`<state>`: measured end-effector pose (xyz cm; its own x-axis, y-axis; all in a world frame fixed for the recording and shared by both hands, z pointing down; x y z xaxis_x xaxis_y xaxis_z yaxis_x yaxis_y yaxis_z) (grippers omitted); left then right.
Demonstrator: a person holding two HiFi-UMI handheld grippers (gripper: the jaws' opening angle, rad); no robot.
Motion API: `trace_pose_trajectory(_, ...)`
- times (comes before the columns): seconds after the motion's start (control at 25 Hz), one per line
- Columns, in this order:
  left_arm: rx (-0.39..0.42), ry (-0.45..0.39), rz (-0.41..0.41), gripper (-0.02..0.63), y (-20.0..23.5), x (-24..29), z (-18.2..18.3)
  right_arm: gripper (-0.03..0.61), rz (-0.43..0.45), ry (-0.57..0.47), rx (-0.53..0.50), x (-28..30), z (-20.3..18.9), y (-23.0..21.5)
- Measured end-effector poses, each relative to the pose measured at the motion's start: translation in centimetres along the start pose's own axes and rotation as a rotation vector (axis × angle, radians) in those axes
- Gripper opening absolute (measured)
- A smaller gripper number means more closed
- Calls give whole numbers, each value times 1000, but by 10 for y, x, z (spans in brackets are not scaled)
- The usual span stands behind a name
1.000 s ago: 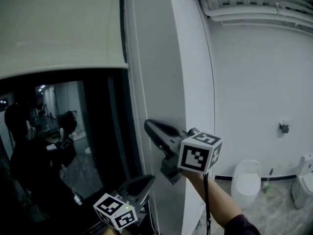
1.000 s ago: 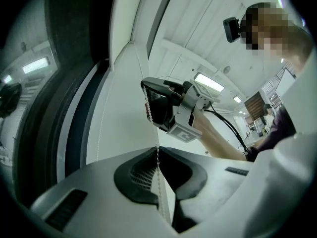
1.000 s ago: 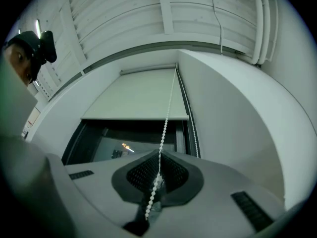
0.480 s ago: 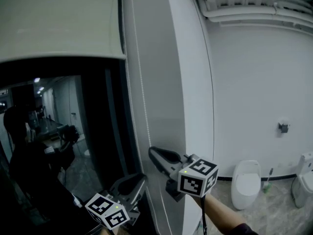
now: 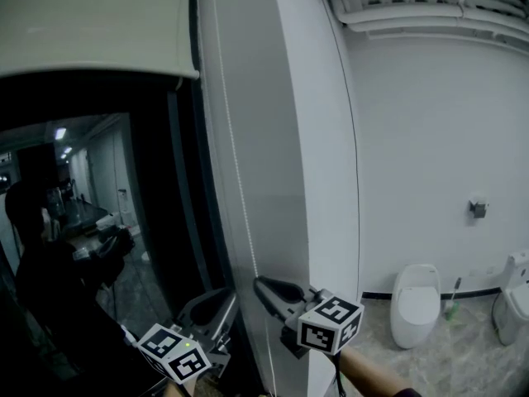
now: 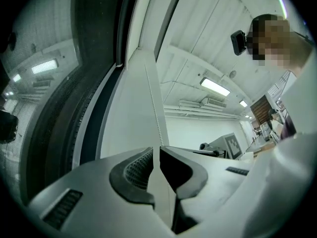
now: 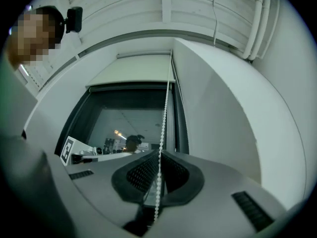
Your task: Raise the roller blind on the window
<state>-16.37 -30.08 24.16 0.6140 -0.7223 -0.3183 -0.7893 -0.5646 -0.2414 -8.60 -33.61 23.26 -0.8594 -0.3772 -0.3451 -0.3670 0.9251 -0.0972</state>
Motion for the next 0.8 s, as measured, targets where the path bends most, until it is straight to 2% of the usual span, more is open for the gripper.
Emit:
trace_pose_trajectory(0.16,28,-2,15,17,-5,3,6,17,13,-12,-9,-7,6,8)
trace_pose_trajectory(0.32,22,0,16,17,-7,6,5,17,-39,-64,-21,-24,13,1)
trace_pose_trajectory(0.44,21,9,17,17,-9,8,2,8,-29,-77,-38,-29,17,5)
trace_pose_trajectory(0.8,20,9,36,17,-14,12,1,8,-26,-59,-79,-36,21,12)
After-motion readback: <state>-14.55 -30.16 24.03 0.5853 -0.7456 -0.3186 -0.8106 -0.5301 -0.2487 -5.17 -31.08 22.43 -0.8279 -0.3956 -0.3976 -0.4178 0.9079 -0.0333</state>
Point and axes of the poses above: the fingertips, and each gripper's own axes: x forward along the fingers, y to its left, z out of its top, the point moved 2 cm from there along -x, backward along the fingers, and after that the axes turned 9 degrees about x, right-handed, at the moved point
